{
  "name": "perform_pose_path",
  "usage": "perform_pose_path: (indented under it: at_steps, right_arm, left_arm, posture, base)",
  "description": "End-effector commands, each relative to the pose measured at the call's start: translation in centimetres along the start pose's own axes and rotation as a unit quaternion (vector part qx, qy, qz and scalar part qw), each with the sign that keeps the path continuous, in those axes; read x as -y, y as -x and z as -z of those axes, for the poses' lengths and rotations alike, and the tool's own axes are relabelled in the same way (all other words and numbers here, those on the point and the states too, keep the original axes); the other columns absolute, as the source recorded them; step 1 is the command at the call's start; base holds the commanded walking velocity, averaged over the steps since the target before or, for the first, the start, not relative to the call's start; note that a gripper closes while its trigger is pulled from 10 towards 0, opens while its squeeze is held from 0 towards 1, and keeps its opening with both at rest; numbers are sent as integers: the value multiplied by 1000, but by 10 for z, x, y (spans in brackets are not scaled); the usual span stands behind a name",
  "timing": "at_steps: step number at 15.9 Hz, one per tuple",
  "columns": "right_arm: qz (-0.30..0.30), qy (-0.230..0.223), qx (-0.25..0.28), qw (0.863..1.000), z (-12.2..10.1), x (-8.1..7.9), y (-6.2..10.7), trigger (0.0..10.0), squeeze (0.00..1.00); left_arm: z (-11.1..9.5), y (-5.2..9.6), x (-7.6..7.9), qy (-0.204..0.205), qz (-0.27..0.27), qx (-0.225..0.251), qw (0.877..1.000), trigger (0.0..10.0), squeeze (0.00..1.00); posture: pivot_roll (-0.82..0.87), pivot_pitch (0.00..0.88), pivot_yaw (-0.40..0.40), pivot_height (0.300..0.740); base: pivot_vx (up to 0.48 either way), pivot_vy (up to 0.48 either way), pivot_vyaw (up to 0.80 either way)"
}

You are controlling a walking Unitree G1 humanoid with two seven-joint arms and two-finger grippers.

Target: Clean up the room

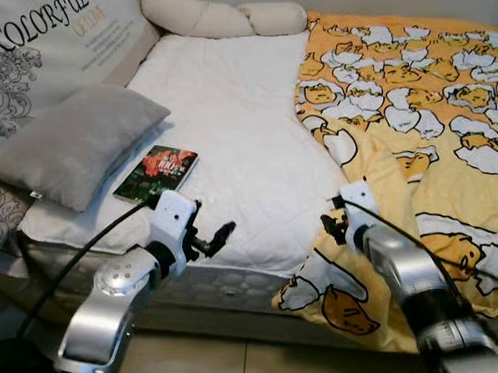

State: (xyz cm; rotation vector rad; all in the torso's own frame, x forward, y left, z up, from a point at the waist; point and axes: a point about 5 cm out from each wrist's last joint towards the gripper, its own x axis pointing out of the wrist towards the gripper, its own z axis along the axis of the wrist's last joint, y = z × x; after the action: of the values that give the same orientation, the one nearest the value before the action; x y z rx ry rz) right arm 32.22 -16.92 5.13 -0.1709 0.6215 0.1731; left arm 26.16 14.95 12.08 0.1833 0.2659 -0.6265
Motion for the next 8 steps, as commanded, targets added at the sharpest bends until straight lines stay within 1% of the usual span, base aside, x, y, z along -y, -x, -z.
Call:
perform_pose_path:
  at_steps: [1,2,3,4,5,6,8]
  right_arm:
    - [19,1,-10,1000,-1,10,-3,10000,1000]
    - [27,-4,-17,999,-4,15,-7,10000,1000]
    - [32,-17,-21,999,-7,20,-9,10000,1000]
    - [34,-18,-22,999,-7,22,-10,10000,1000]
    - [43,-23,-30,998,-7,28,-11,10000,1000]
    - [52,-27,-37,998,-7,35,-12,10000,1000]
    - [58,-44,-41,997,-7,39,-12,10000,1000]
  left_arm:
    - [-5,0,-1,-9,16,-2,1000,10000,0]
    - [-6,1,-1,-10,28,-4,1000,10000,0]
    - [-8,2,-2,-6,37,-5,999,10000,1000]
    - [-9,2,-1,-3,44,-4,999,10000,1000]
    - [-11,5,1,-1,62,-7,998,10000,1000]
    - [-14,8,5,-10,86,-12,996,10000,1000]
    - [-16,12,9,-13,114,-19,993,10000,1000]
  posture:
    - [22,0,17,740]
    - [29,0,15,740]
    - [34,0,15,740]
    - [36,0,15,740]
    - [45,0,15,740]
    - [52,4,14,740]
    - [65,70,14,740]
  base:
    - [0,0,0]
    - [0,0,0]
    - [0,0,0]
    - [0,0,0]
    - [0,0,0]
    - [0,0,0]
    - [0,0,0]
